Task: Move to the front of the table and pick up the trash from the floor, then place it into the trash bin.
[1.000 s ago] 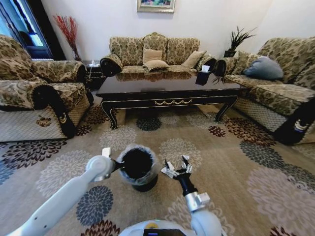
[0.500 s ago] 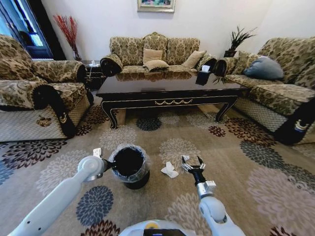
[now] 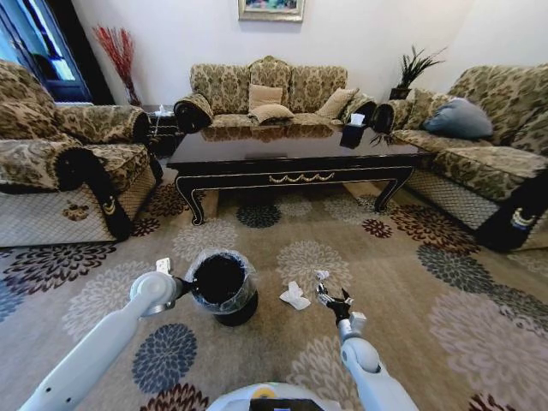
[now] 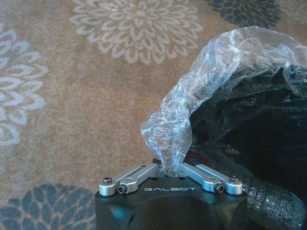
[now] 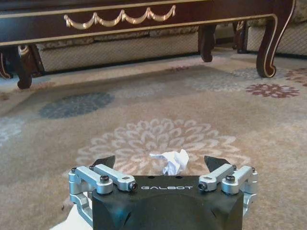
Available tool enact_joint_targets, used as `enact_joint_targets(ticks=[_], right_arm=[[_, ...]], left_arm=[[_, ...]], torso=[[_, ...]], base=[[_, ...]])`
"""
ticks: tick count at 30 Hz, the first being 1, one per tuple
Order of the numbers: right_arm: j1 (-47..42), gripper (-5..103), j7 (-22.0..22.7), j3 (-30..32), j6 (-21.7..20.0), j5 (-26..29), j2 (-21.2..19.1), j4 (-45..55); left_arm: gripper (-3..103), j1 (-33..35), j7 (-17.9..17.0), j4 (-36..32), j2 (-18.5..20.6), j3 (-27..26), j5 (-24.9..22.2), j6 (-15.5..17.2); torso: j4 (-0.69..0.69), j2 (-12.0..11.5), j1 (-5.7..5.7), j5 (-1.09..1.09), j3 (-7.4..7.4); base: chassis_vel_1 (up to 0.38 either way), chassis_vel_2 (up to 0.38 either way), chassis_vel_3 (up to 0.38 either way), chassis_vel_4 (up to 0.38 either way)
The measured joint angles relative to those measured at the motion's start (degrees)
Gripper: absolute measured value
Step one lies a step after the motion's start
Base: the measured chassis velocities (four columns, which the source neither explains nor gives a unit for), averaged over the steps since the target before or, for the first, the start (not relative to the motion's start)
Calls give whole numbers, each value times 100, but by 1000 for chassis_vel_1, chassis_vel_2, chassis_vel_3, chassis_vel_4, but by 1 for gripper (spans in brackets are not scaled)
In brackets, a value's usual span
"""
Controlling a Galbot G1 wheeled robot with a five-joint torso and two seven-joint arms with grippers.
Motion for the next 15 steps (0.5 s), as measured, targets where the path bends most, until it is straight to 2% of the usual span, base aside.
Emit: enact_joint_targets(ticks=[4,9,15], right_arm=[[339,100,-113,-184,-2,-61,-33,-435],[693,100,-165,-377,5,-131,-34,-878],[1017,100,-239,-523,71,-279,-15,-1446]], left_arm=[[0,36,-2,-82,-8,-30,-2,0],[0,35,-23,-111,42,-30,-20,0],[0,38,-44,-121,45,-32,-51,0]], torso=[[-5,0,0,0,0],[0,0,0,1,0],[-4,0,0,0,0]], base=[[0,0,0,0],[0,0,0,0],[0,0,0,0]])
